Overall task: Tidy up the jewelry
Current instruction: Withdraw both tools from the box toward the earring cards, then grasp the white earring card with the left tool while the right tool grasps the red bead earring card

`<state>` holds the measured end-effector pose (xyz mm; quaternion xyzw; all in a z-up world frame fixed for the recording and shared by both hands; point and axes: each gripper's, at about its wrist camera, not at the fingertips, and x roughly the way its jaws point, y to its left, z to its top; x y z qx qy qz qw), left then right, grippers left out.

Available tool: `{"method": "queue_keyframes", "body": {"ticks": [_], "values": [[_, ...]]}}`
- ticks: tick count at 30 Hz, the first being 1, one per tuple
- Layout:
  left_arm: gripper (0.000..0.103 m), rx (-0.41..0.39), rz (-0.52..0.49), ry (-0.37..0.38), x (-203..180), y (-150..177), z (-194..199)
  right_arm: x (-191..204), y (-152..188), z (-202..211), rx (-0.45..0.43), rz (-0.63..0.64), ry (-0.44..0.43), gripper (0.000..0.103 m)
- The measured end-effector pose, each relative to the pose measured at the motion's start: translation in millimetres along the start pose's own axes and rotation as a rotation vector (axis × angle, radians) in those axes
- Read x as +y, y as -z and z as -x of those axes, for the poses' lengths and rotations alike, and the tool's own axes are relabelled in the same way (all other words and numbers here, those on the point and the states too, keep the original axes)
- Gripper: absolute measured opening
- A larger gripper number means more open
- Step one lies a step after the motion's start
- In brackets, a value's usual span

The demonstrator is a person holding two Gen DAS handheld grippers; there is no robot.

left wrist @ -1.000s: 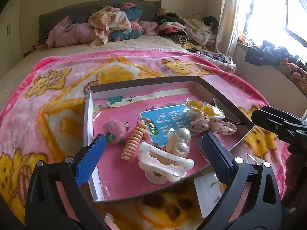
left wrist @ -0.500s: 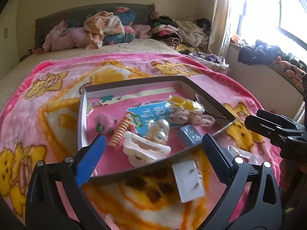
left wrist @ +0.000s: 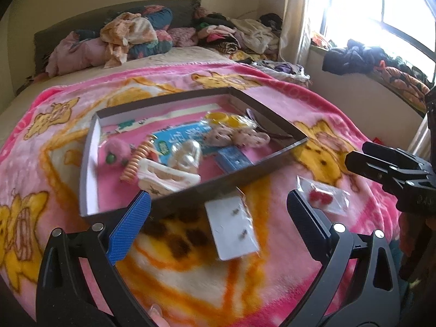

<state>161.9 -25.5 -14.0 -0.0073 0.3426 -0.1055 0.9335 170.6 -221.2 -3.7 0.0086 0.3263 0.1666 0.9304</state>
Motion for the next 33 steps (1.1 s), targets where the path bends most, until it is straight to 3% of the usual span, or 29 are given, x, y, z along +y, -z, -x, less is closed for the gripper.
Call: {"method": "queue_keyframes", "body": {"ticks": [12, 19, 23, 25, 27, 28, 31, 33], "values": [[0.091, 0.077, -0.019, 0.012, -14, 21, -20, -2, 27, -14, 0.111, 0.126, 0.023, 0.095], [0.091, 0.115, 0.034, 0.000, -7, 28, -37, 6, 30, -36, 0.183, 0.190, 0.004, 0.095], [0.083, 0.125, 0.059, -0.003, -5, 29, -44, 12, 31, -53, 0.224, 0.235, 0.019, 0.094], [0.081, 0.123, 0.061, -0.006, -5, 28, -45, 13, 33, -62, 0.253, 0.244, 0.016, 0.088], [0.070, 0.122, 0.058, -0.007, -6, 27, -45, 16, 36, -69, 0.285, 0.259, 0.016, 0.075], [0.069, 0.123, 0.057, -0.006, -6, 26, -46, 18, 37, -71, 0.292, 0.269, 0.019, 0.073], [0.061, 0.129, 0.044, -0.016, -9, 27, -47, 22, 38, -69, 0.281, 0.287, 0.002, 0.053], [0.044, 0.132, 0.035, -0.021, -10, 27, -46, 25, 39, -66, 0.272, 0.298, -0.001, 0.047]]}}
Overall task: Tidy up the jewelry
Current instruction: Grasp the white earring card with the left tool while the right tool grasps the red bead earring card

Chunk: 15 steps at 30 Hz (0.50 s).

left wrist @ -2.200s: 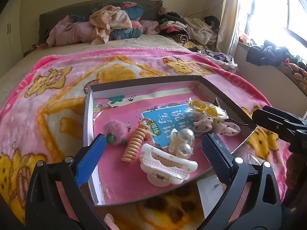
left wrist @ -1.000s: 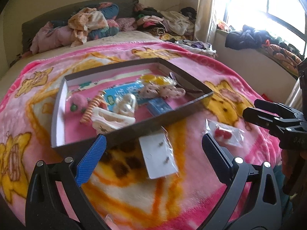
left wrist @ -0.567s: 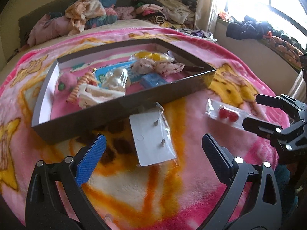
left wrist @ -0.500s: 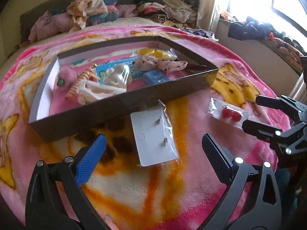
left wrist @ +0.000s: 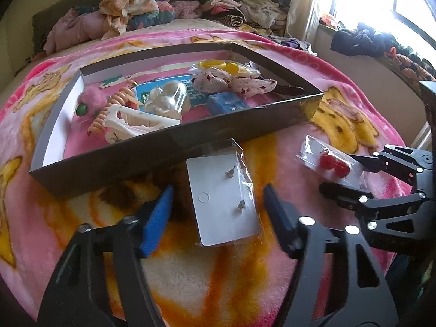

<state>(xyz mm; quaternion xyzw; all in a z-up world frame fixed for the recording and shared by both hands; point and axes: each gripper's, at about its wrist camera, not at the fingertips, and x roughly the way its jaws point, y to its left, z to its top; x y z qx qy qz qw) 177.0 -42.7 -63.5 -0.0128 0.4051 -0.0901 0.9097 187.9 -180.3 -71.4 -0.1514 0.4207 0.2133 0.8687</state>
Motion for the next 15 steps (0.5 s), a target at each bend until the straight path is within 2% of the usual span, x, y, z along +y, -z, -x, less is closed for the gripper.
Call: {"method": "queue_keyframes", "body": {"ticks": [3, 11, 15], "values": [[0.034, 0.000, -0.017, 0.009, -3, 0, 2, 2, 0, 5, -0.013, 0.003, -0.001, 0.042], [0.032, -0.020, -0.027, 0.048, -3, 0, 17, -2, 3, 33, -0.081, -0.097, -0.094, 0.041], [0.032, -0.047, -0.025, 0.054, -1, -4, 30, 3, 4, 44, -0.102, -0.101, -0.104, 0.041]]}}
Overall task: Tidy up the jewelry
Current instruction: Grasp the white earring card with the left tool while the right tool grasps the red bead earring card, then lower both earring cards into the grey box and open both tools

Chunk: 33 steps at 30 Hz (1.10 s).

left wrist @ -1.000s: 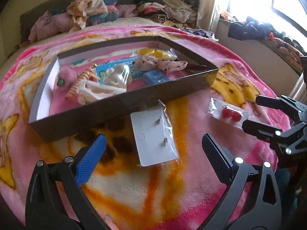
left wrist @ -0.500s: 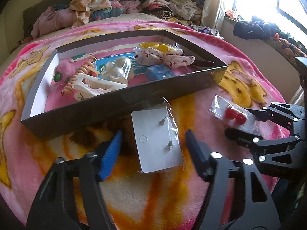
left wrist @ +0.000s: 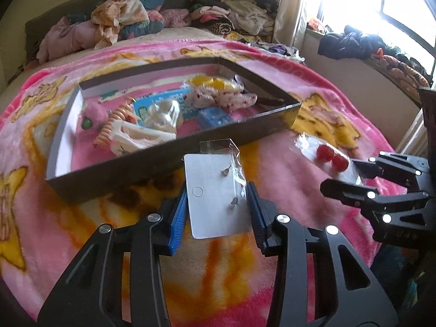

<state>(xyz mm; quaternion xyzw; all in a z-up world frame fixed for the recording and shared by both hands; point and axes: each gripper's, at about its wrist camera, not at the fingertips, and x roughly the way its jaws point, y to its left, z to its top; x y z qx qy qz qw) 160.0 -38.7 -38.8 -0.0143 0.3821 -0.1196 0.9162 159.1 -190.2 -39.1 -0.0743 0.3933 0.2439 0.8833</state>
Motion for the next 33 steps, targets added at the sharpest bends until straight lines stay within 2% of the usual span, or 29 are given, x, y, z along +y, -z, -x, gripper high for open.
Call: {"method": "queue_keyframes", "body": {"ticks": [12, 33], "values": [[0.032, -0.056, 0.045, -0.017, 23, -11, 22, 24, -18, 11, -0.043, 0.045, -0.013, 0.041], [0.032, -0.124, 0.134, -0.062, 70, -33, 34, 39, -57, -6, -0.070, 0.077, -0.015, 0.041]]}}
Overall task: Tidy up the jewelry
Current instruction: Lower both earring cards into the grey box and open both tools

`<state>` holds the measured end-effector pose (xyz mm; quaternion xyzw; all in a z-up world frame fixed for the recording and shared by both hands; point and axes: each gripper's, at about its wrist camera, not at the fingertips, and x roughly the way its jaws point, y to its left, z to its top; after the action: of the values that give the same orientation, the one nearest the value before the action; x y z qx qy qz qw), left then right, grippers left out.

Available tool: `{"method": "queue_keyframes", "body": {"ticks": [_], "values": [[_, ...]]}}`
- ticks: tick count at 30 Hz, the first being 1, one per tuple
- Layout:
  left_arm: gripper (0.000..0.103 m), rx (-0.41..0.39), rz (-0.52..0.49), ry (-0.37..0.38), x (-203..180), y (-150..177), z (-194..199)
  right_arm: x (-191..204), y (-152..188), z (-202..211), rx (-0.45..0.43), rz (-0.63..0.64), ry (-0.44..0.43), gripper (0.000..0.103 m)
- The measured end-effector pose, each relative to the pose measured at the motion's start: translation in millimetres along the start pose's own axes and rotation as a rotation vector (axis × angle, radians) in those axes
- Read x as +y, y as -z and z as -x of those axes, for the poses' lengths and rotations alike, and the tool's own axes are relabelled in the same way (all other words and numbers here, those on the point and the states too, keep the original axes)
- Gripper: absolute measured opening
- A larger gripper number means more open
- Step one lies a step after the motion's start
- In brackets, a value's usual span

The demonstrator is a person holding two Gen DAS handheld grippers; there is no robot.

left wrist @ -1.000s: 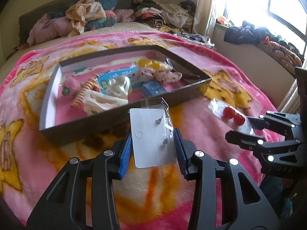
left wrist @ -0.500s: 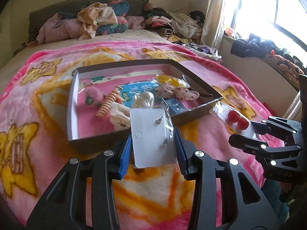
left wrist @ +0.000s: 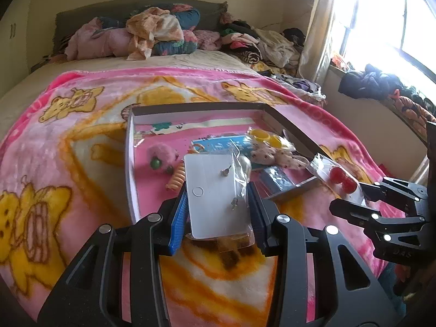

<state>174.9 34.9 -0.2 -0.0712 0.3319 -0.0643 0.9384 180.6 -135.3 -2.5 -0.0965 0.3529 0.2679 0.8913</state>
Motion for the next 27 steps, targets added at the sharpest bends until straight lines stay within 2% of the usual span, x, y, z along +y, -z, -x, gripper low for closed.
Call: {"method": "queue_keyframes", "body": {"ticks": [12, 27], "values": [[0.032, -0.019, 0.011, -0.010, 7, -18, -16, -16, -21, -17, -0.009, -0.012, 0.033, 0.041], [0.032, 0.013, -0.012, -0.003, -3, -27, -47, -54, -41, -43, -0.010, -0.082, 0.093, 0.041]]}}
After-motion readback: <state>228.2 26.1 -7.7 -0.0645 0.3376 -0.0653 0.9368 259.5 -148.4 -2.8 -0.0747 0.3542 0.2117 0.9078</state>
